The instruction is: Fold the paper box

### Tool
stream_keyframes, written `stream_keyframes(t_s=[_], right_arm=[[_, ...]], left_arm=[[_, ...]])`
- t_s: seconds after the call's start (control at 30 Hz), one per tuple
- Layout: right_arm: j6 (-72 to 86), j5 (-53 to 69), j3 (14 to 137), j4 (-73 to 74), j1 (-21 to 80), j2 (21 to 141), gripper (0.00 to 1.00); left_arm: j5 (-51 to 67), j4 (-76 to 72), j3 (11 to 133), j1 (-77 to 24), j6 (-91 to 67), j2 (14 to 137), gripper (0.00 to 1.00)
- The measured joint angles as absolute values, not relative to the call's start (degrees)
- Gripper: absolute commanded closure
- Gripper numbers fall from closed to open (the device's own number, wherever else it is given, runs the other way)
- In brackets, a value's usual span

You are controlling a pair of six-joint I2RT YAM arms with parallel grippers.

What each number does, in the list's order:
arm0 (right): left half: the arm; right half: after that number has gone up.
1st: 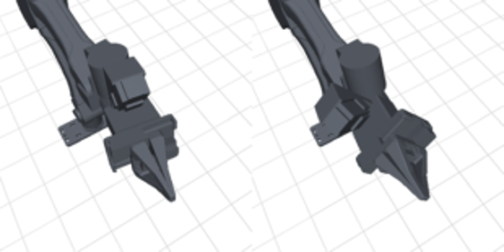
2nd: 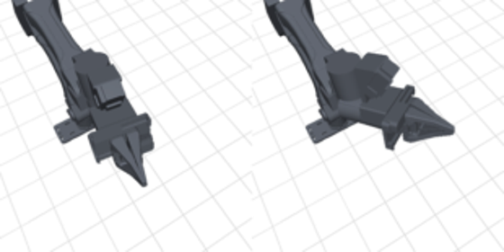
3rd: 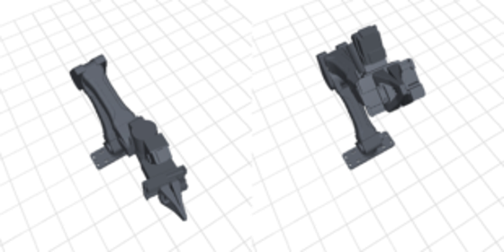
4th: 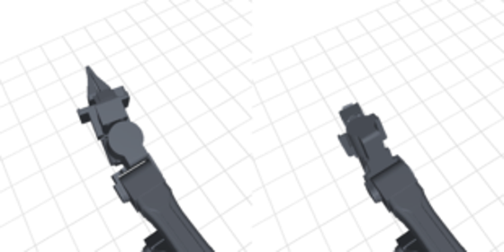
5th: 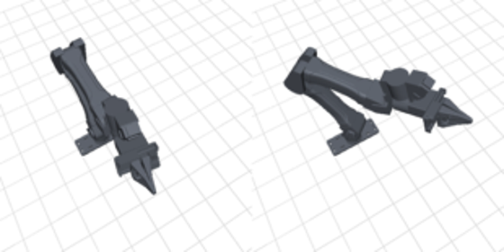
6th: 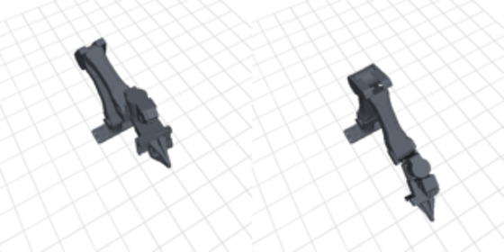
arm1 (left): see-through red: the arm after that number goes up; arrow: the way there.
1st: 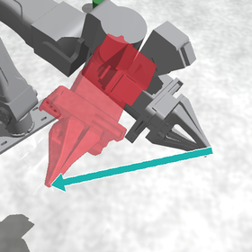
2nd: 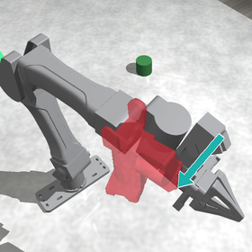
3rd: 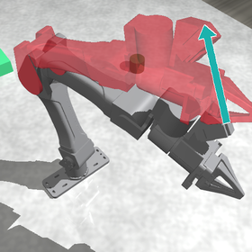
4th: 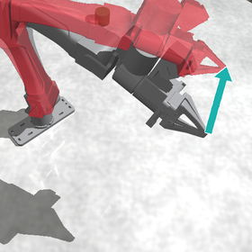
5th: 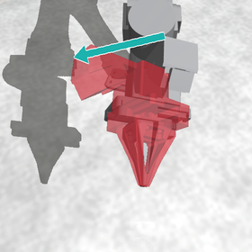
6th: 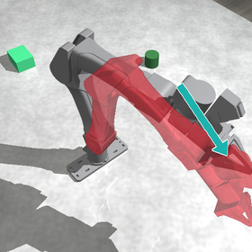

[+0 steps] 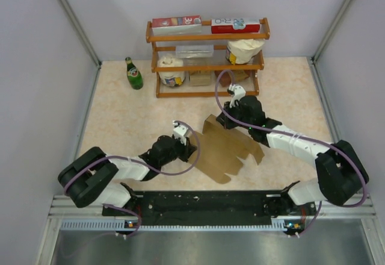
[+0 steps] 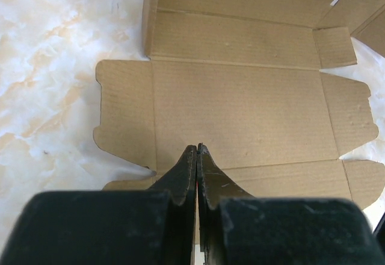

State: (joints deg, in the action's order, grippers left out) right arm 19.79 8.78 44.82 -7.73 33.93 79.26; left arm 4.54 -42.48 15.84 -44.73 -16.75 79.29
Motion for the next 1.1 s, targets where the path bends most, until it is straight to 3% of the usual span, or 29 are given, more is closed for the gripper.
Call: stream_keyframes(t_s=[1.1], right_arm=[[17.1,14.6,45.4,-7.2,34.0,84.4,1.0]], left_arm=[[6.9,-43.7,15.6,-44.7,-17.7,82.0,1.0]])
